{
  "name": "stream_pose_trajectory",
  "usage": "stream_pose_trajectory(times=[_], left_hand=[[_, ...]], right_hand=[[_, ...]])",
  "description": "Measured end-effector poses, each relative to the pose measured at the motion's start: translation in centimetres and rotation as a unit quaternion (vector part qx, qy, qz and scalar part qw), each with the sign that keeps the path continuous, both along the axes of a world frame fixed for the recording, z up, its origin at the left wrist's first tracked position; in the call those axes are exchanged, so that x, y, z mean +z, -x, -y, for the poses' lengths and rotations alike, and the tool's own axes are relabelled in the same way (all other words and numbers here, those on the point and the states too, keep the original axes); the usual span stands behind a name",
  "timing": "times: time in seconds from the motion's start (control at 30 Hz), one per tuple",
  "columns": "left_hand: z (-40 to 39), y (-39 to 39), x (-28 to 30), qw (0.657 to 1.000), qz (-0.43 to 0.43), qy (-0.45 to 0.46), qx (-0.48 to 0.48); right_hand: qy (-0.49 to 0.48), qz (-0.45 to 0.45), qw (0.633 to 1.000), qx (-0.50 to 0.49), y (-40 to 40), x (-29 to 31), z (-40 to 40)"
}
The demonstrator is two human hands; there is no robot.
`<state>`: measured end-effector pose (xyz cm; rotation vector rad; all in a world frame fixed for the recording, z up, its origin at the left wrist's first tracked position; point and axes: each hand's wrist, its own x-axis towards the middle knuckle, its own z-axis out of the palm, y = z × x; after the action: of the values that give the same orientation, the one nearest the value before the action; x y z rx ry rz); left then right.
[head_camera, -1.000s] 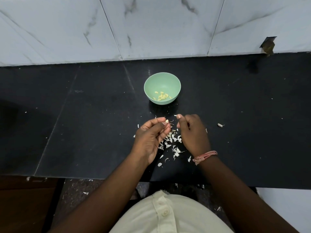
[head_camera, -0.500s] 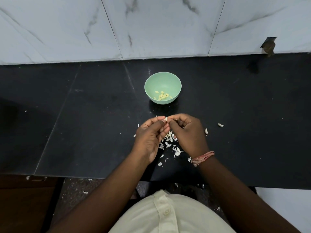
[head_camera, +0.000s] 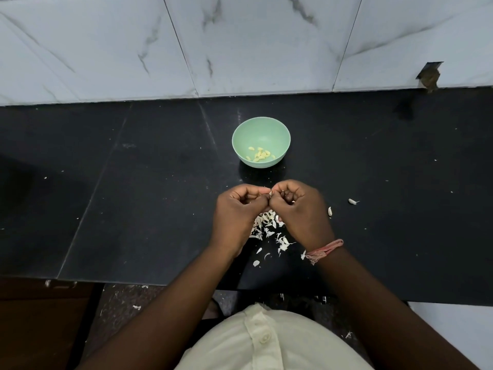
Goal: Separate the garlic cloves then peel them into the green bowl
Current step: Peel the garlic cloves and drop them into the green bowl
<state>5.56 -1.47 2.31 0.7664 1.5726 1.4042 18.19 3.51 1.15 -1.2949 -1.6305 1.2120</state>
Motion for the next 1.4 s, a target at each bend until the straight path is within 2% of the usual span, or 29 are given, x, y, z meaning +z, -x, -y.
stream_pose_trajectory(times=[0.17, 0.23, 0.4, 0.5, 0.63, 0.8, 1.03, 1.4], left_hand=[[0.0, -0.4, 0.4, 0.997, 0.073, 0.015, 0.014], [-0.2, -0.4, 0.6, 0.991, 0.133, 0.026, 0.017], [-0.4, 0.1, 1.3, 0.937, 0.345, 0.059, 0.014], [-0.2, 0.1, 1.3, 0.909, 0.410, 0.069, 0.023], [-0.1, 0.3, 0.9, 0.911, 0.406, 0.067, 0.023], [-0.1, 0.3, 0.5, 0.943, 0.328, 0.057, 0.025], [0.0, 0.5, 0.5, 0.966, 0.250, 0.058, 0.002], [-0.4, 1.2, 0.9, 0.941, 0.321, 0.101, -0.030]], right_hand=[[0.014, -0.044, 0.999, 0.008, 0.1, 0.4, 0.2], [0.029, -0.072, 0.997, -0.001, 0.2, 0.7, 0.2], [0.087, -0.136, 0.987, -0.011, 0.2, 0.9, -0.1], [0.113, -0.157, 0.981, -0.010, 0.2, 0.7, 0.0], [0.121, -0.172, 0.977, -0.017, -0.1, 0.6, 0.2], [0.084, -0.139, 0.987, 0.018, -0.5, 1.1, 0.2], [0.124, -0.144, 0.981, 0.022, -0.4, 0.6, 0.0], [0.138, -0.119, 0.982, 0.051, -0.1, 0.4, -0.6]])
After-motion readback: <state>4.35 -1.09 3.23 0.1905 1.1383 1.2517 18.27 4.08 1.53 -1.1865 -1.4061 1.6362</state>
